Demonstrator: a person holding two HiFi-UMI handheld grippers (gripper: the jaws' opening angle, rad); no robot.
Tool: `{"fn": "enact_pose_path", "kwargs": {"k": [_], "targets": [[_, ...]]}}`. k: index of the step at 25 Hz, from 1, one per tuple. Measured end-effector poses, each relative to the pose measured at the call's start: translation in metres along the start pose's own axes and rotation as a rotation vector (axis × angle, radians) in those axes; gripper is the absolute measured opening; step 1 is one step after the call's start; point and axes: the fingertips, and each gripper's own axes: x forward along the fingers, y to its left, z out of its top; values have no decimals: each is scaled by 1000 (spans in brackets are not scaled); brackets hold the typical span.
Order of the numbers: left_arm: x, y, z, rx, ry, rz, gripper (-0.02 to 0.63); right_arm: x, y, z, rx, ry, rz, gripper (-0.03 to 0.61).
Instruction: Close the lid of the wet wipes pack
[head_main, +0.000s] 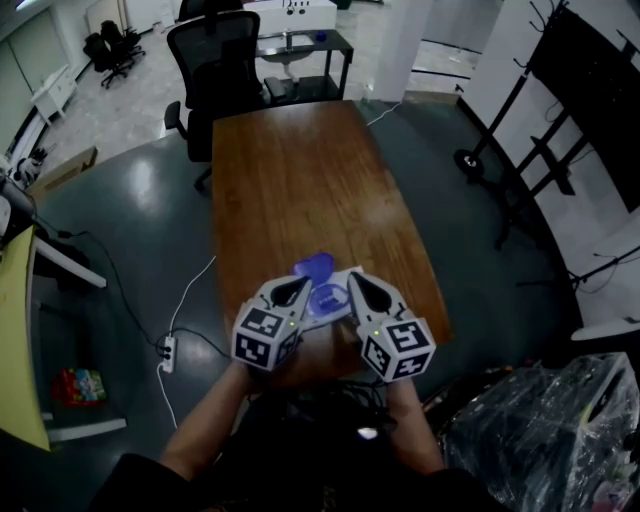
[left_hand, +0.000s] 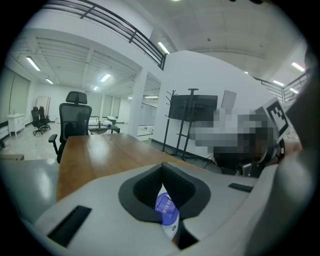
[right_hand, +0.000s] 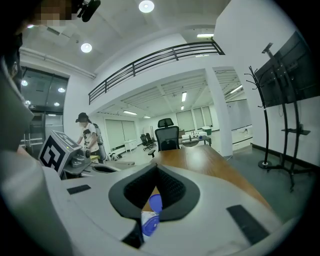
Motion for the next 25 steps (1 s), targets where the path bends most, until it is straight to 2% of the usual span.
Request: {"fn": "enact_pose_path", "kwargs": {"k": [9, 13, 16, 19, 22, 25], "targets": [[32, 28, -28, -4, 96, 23, 8, 6, -3, -16, 8, 53, -5, 11], [53, 45, -53, -29, 167, -3, 16, 6, -7, -23, 8, 79, -16, 11], [66, 58, -66, -44, 208, -3, 85, 1, -16, -27, 12, 94, -41, 11], [77, 72, -70, -75, 210, 6, 178, -5, -22, -29, 14, 109, -67, 11], [92, 77, -82, -119, 223, -23, 271, -10, -27, -32, 12, 123, -91, 11], [106, 73, -95, -150, 260, -75, 293, -16, -36, -36, 14, 129, -118, 11]]}}
